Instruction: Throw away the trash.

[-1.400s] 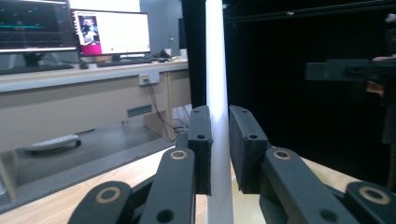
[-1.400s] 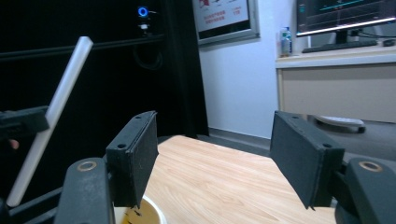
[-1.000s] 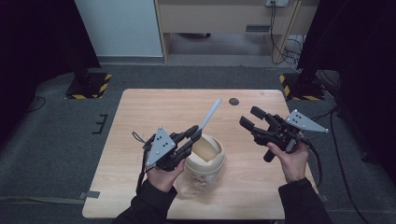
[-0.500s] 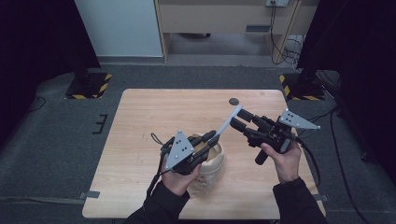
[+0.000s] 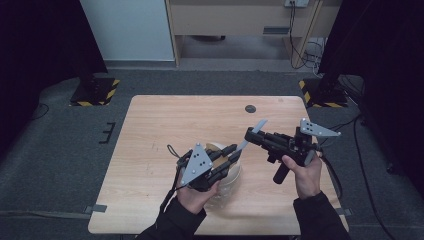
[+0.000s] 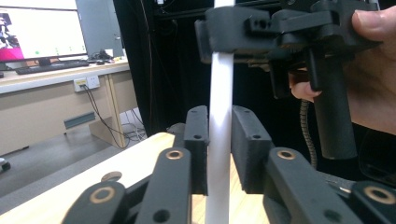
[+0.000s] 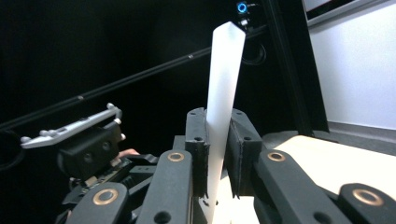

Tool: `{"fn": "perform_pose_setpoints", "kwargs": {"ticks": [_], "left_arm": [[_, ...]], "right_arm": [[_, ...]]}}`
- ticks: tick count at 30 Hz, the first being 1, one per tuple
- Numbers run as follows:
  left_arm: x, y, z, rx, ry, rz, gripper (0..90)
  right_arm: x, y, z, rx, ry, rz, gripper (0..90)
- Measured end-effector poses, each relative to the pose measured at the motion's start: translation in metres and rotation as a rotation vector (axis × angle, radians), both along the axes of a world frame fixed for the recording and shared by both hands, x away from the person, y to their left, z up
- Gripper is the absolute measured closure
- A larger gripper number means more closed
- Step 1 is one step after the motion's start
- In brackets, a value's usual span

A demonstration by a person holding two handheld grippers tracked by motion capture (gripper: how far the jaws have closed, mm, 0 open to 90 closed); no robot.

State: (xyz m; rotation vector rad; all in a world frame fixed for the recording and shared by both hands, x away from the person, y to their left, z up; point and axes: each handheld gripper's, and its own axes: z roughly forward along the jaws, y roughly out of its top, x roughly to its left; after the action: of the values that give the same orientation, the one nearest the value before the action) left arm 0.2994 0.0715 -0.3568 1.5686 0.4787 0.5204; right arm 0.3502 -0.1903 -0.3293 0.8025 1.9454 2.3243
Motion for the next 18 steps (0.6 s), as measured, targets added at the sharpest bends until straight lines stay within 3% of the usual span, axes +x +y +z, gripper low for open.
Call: {"fn": "perform_pose_setpoints", "kwargs": {"ticks": [5, 8, 9, 10, 11, 12, 15, 18], "left_arm": [[-0.005, 0.023, -0.001, -0.016, 0.028, 0.030, 71.9], [-0.006, 0.052, -0.001, -0.040, 0.051, 0.086, 68.3], [-0.006, 0.052, -0.001, -0.040, 0.051, 0.086, 68.0], [-0.006, 0.068, -0.002, -0.043, 0.056, 0.122, 67.0], [-0.006, 0.068, -0.002, -0.043, 0.056, 0.122, 66.3], [-0.005, 0.084, -0.004, -0.040, 0.068, 0.163, 65.3], [-0.003, 0.108, -0.014, -0.003, 0.096, 0.233, 61.0], [-0.001, 0.130, -0.030, 0.039, 0.157, 0.293, 56.1]], "right_arm": [[-0.004, -0.009, 0.006, 0.030, -0.014, 0.002, 80.7], [-0.007, -0.016, 0.010, 0.051, -0.022, 0.002, 80.7], [-0.007, -0.016, 0.010, 0.051, -0.022, 0.002, 80.7], [-0.008, -0.021, 0.013, 0.065, -0.034, -0.009, 80.7], [-0.009, -0.023, 0.014, 0.069, -0.038, -0.015, 80.7], [-0.009, -0.026, 0.016, 0.074, -0.047, -0.029, 80.6], [-0.009, -0.030, 0.018, 0.082, -0.067, -0.061, 80.6], [-0.008, -0.034, 0.020, 0.087, -0.084, -0.093, 80.6]]}}
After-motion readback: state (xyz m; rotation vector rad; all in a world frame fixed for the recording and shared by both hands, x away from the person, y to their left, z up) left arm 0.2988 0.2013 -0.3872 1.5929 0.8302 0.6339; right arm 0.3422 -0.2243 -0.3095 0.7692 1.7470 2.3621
